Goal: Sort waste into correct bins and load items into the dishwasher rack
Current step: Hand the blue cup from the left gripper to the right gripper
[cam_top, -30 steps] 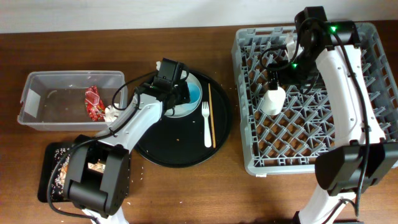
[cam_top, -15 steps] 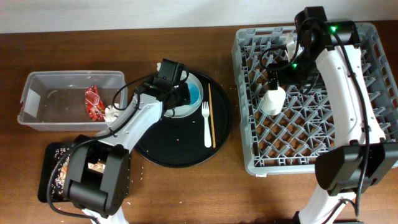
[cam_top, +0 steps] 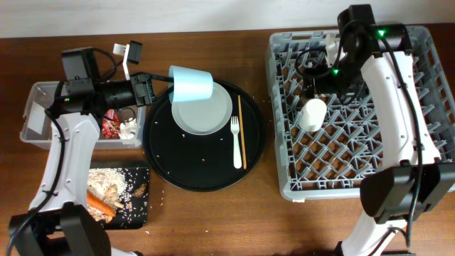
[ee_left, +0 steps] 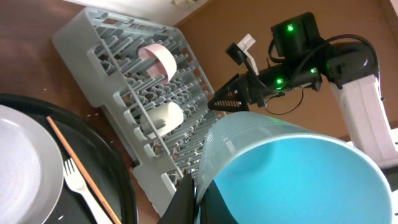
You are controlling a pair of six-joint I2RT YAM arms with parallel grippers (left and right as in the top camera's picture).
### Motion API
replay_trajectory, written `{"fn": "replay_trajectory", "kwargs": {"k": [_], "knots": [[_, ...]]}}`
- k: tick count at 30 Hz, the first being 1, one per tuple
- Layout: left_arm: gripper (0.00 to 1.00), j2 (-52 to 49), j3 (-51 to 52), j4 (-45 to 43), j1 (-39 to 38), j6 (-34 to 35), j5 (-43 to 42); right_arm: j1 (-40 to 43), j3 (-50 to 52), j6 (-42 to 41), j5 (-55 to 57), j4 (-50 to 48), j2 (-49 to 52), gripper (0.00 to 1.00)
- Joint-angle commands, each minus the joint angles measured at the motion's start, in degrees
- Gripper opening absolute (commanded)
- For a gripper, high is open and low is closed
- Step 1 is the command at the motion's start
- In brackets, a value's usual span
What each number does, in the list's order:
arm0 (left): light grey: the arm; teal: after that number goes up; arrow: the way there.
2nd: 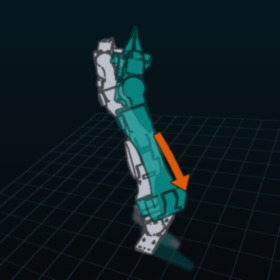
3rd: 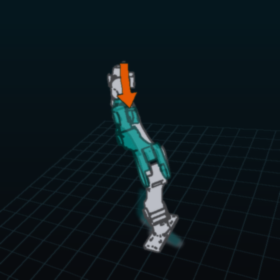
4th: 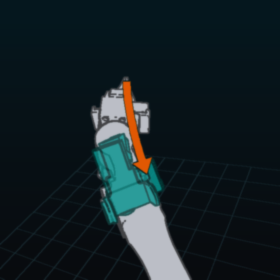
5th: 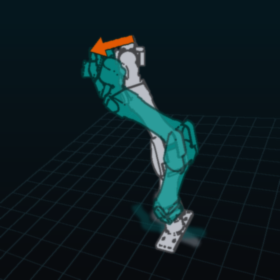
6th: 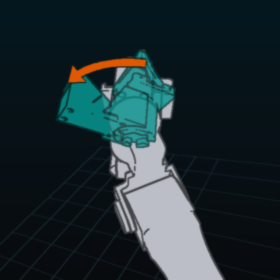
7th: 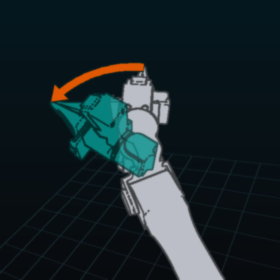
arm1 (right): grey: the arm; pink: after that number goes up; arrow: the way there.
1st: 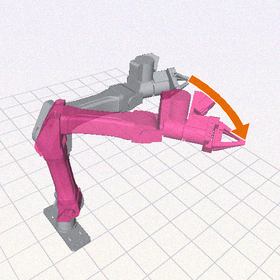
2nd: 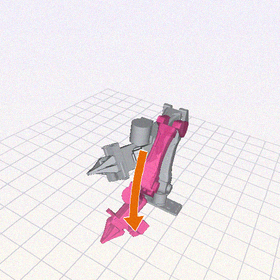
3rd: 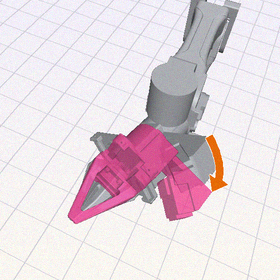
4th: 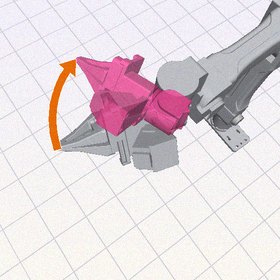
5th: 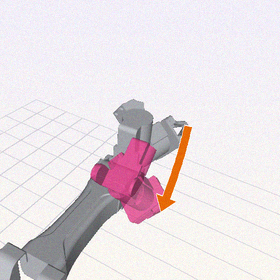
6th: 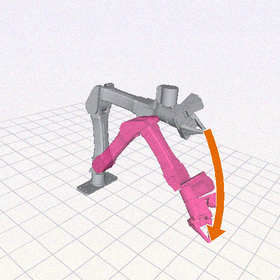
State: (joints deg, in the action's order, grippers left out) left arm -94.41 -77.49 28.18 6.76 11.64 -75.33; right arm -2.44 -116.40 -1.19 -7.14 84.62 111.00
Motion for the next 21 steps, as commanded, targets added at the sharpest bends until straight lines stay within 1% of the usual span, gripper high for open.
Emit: {"fn": "replay_trajectory", "kwargs": {"k": [1,2,3,4,6,7,8,9,12,14,17,20,21], "knots": [[0.00,-1.27,-0.44,-0.04,-1.97,-2.40,-2.91,0.20,-0.87,10.29,-22.99,4.04,-0.70,0.99],[0.00,-1.27,-0.44,-0.04,-2.64,-2.58,-2.93,0.17,-0.87,20.94,-34.67,6.97,-0.70,0.99],[0.00,-1.27,-0.44,-0.04,-3.04,-2.58,-2.93,0.15,-0.85,28.37,-43.82,9.94,-0.68,0.99],[0.00,-1.27,-0.44,-0.02,-3.02,-3.04,-2.93,0.15,-0.76,30.36,-47.60,11.93,-0.68,0.99],[0.00,-1.27,-0.44,-0.02,-3.04,-3.65,-2.99,-0.35,0.87,31.28,-50.56,12.33,-0.68,0.99],[0.00,-1.27,-0.44,-0.07,-3.02,-3.65,-3.13,-1.42,2.69,35.74,-55.58,11.58,-0.68,0.99],[0.00,-1.27,-0.44,-0.04,-3.02,-4.13,-3.28,-2.91,4.50,40.72,-61.16,9.94,-0.66,0.96],[0.00,-1.27,-0.44,-0.04,-3.02,-4.50,-4.02,-3.89,5.64,41.46,-63.45,7.50,-0.66,0.96],[0.00,-1.27,-0.44,-0.02,-3.04,-4.50,-8.37,-10.10,11.52,41.44,-70.27,-6.62,-0.63,0.96],[0.00,-1.27,-0.44,0.46,-3.04,-4.50,-11.80,-13.40,11.61,41.44,-72.04,-11.58,-0.63,0.96],[0.00,-1.27,-0.39,1.27,-3.37,-4.92,-11.96,-15.19,11.61,41.27,-76.41,-16.70,-0.63,0.96],[0.00,-1.27,-0.39,1.27,-4.17,-5.77,-11.89,-15.23,11.61,41.24,-81.74,-20.24,-0.63,0.96],[0.00,-1.27,-0.39,1.27,-4.17,-5.77,-11.89,-15.26,11.61,41.24,-81.74,-20.41,-0.63,0.95]]}}
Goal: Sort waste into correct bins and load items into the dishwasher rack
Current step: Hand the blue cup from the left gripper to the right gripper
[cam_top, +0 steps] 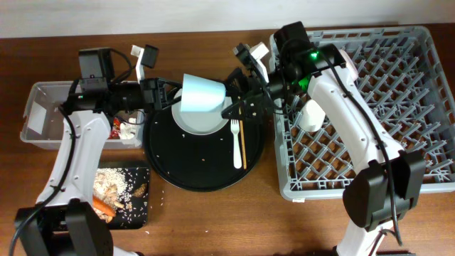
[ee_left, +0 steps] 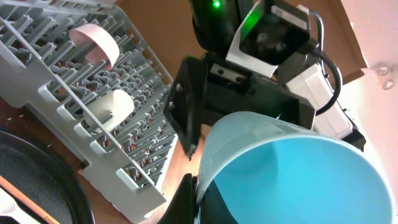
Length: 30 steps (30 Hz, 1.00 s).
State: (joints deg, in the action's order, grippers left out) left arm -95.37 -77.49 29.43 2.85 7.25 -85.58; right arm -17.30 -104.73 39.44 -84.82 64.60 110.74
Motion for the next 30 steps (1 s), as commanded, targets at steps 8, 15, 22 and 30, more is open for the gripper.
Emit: {"fn": "replay_trajectory", "kwargs": {"k": [8,15,22,30], "knots": [[0.00,-0.31,-0.37,0.02,-0.24,-1.81,-1.64,-4.13,-0.07,0.59,-0.90,-5.38,-0.37,0.87],[0.00,-0.31,-0.37,0.02,-0.26,-1.84,-1.64,-4.22,-0.07,0.59,-1.57,-7.91,-0.37,0.61],[0.00,-0.31,-0.33,0.20,-0.24,-1.81,-0.13,-3.96,-0.42,0.59,-4.09,-9.64,-0.37,0.73],[0.00,-0.31,-0.33,0.24,-0.24,-1.84,1.18,-3.96,-2.12,-7.48,-4.11,-15.58,-0.44,0.75]]}}
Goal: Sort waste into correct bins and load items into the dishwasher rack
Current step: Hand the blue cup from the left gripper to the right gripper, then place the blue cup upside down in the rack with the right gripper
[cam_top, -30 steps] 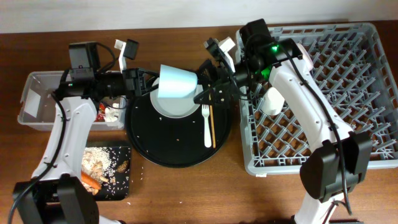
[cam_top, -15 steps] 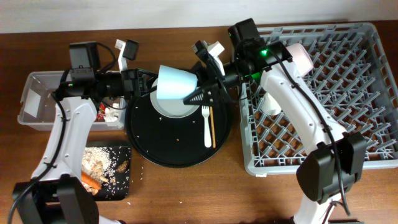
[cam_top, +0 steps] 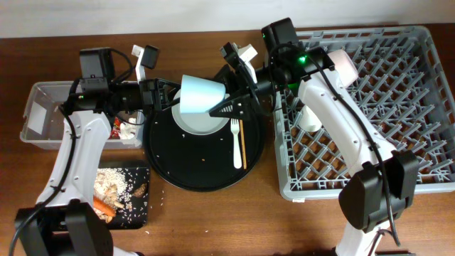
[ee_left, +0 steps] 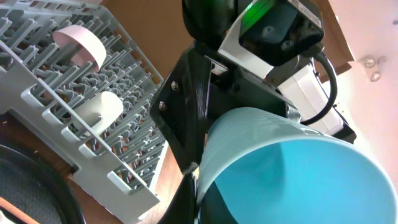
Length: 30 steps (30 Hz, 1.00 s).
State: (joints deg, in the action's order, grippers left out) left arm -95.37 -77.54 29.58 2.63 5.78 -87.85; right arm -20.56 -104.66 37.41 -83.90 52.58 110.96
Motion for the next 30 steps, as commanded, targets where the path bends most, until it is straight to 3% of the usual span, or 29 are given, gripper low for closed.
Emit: {"fn": "replay_trajectory", "kwargs": {"k": [1,2,4,7,10,14,15,21,23,25,27,30], "knots": [[0.00,-0.31,-0.28,0.09,-0.02,-0.37,3.45,-0.70,-2.19,-10.29,-5.03,-7.50,-0.66,0.75],[0.00,-0.31,-0.28,0.09,-0.02,-0.35,3.45,-0.72,-2.19,-14.23,-5.03,-10.27,-0.66,0.75],[0.00,-0.31,-0.28,0.09,-0.02,-0.37,3.43,-0.76,-2.19,-14.40,-5.03,-9.97,-0.66,0.73],[0.00,-0.31,-0.28,0.07,-0.02,-0.37,3.45,-0.76,-2.19,-14.43,-5.03,-9.49,-0.66,0.56],[0.01,-0.31,-0.28,0.07,-0.02,-0.37,3.67,-0.76,-2.19,-14.43,-5.03,-9.33,-0.66,0.48],[0.52,-0.31,-0.28,0.07,0.15,-0.35,5.22,-0.74,-2.19,-14.43,-5.03,-9.33,-0.66,0.46],[0.59,-0.31,-0.28,0.07,0.87,-0.33,5.84,-0.70,-2.19,-14.43,-5.01,-9.31,-0.66,0.45],[0.61,-0.31,-0.28,0.09,6.05,-0.31,8.85,2.29,-2.16,-14.40,-0.59,-5.88,-0.66,0.41],[0.61,-0.31,-0.28,0.09,6.45,-0.31,9.40,3.82,-2.16,-14.43,6.78,-1.53,-0.66,0.42],[0.61,-0.31,-0.28,1.86,6.45,-0.31,16.00,5.44,-2.16,-14.43,18.58,4.90,-0.66,0.41],[0.61,-0.31,-0.28,6.25,6.43,-0.33,25.42,8.11,-2.19,-20.70,29.29,7.28,-0.66,0.36],[0.61,-0.31,-0.28,10.25,6.43,-0.33,31.17,13.77,-2.19,-28.35,39.41,12.87,-3.19,0.26]]}}
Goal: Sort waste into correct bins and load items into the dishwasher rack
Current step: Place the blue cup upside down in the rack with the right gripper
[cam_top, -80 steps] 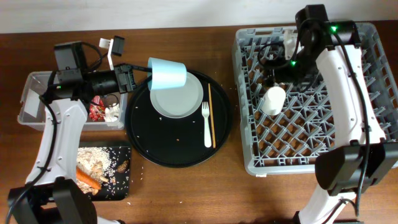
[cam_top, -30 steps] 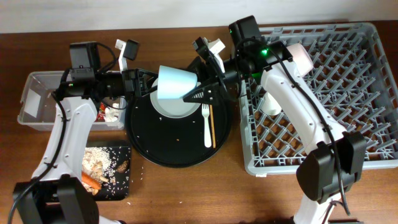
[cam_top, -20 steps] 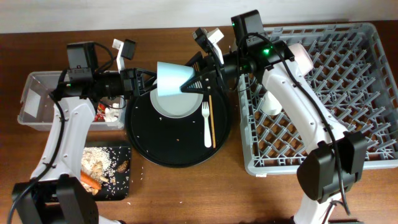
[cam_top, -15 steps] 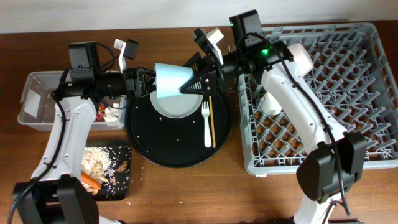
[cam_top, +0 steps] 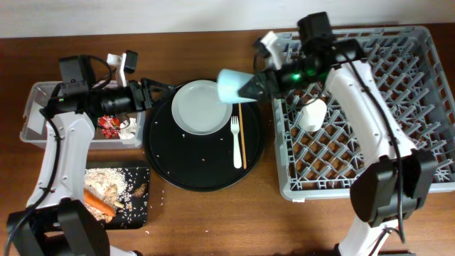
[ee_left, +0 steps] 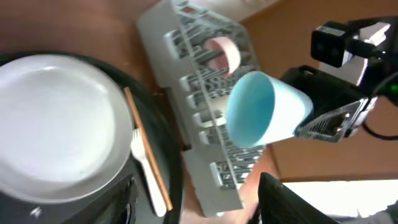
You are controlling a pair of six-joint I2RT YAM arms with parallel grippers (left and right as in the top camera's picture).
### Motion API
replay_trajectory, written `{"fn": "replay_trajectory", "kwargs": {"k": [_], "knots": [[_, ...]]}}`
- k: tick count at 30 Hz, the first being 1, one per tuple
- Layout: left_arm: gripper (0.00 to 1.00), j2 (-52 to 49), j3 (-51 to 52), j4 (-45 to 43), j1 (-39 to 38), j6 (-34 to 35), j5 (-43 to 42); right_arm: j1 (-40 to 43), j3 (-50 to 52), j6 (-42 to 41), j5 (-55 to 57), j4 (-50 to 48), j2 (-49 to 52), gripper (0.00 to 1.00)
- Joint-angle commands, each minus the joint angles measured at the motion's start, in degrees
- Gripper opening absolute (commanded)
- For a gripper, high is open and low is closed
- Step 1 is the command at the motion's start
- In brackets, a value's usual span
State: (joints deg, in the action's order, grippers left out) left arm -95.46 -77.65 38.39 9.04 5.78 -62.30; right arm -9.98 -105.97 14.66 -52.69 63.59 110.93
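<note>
A light blue cup hangs on its side over the black tray's upper right, its mouth pointing left. My right gripper is shut on its base end. In the left wrist view the cup shows its open mouth, with the right gripper behind it. My left gripper is open and holds nothing, at the tray's left rim, well apart from the cup. A white plate, a white fork and a chopstick lie on the tray. The grey dishwasher rack holds a white cup and a pink cup.
A grey bin at far left holds wrappers. A black waste tray at front left holds rice scraps and a carrot. The right arm reaches across the rack's left edge.
My left gripper has let go of the blue cup and now sits open further left. The right gripper is shut on the cup, which is now further right, nearer the rack.
At first my left gripper held the blue cup over the tray while the right arm was over the rack. Then the right gripper was open beside the cup, then right at it. Now the right gripper alone holds the cup.
</note>
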Motion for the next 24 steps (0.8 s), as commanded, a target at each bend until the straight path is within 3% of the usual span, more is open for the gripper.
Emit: {"fn": "replay_trajectory", "kwargs": {"k": [1,4,8,10,11,19,24], "knots": [[0.61,-0.22,-0.17,2.49,0.02,-0.33,7.61,5.25,-0.87,-7.15,12.15,5.49,-5.60,0.26],[0.62,-0.22,-0.17,7.41,-0.02,-0.31,15.32,6.60,-0.87,-9.73,26.77,20.31,-11.63,0.19],[0.76,-0.22,-0.17,10.82,-0.52,-0.28,21.22,6.62,-0.85,-16.13,37.35,31.43,-11.96,0.13],[0.92,-0.22,-0.17,11.43,-1.33,-0.28,22.82,6.62,-0.39,-16.63,38.77,33.66,-11.96,0.13],[0.99,-0.22,-0.17,11.63,-2.16,-0.31,23.17,6.62,0.44,-18.53,41.64,33.75,-11.96,0.13],[0.99,-0.22,-0.17,11.63,-4.55,-0.28,27.41,6.62,21.97,-19.67,42.84,20.81,-11.96,0.12],[0.99,-0.22,-0.17,11.65,-4.55,-0.28,27.41,6.62,25.88,-19.65,42.84,13.97,-11.89,0.13]]}}
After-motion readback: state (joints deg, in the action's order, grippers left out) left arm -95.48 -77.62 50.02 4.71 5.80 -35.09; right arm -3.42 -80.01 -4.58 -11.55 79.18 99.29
